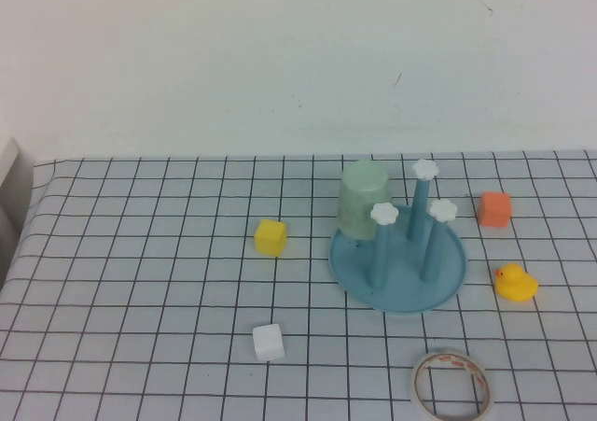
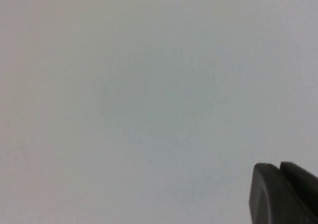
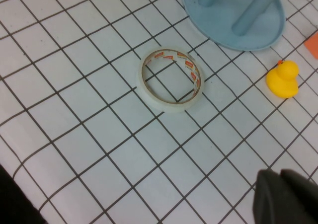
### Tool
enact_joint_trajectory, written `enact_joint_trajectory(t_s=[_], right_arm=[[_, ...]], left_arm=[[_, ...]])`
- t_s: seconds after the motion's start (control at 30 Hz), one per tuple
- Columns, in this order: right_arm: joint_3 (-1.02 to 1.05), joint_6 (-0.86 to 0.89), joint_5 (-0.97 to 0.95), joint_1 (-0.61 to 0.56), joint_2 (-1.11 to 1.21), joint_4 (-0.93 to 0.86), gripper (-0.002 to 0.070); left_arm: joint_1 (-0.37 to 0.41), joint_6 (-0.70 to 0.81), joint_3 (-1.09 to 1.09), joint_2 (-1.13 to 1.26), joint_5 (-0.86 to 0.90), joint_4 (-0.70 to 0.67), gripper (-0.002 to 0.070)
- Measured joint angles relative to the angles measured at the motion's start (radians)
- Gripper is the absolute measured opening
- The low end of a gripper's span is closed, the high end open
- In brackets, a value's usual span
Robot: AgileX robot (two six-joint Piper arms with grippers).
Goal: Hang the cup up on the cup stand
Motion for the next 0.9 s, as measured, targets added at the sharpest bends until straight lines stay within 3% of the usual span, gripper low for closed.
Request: enact_joint_trajectory(t_s=[0.13,0.53,0.6,0.8,0.87,0.9], right_arm=[[0.0,0.0,0.0,0.0,0.0,0.0,-0.0001],[0.0,0.0,0.0,0.0,0.0,0.0,-0.0001],[0.0,0.0,0.0,0.0,0.0,0.0,-0.0001],[0.0,0.0,0.0,0.0,0.0,0.0,-0.0001],[0.0,0.0,0.0,0.0,0.0,0.0,-0.0001],[0.0,0.0,0.0,0.0,0.0,0.0,-0.0001]], left_arm=[[0.047,0.002,0.081,-0.081,-0.004,-0.004,-0.0001],[0.071,-0.012,0.202,-0.111,0.018,-0.057,-0.0001],[0.089,-0.144,0.206,-0.121,0.026,0.073,-0.0001],[0.109,-1.03,0.239,-0.128,0.032,0.901,-0.0001],[0.109,-1.281,0.267,-0.133,0.067,1.144,-0.0001],[0.109,-1.318,0.277,-0.133,0.085,1.186,-0.0001]])
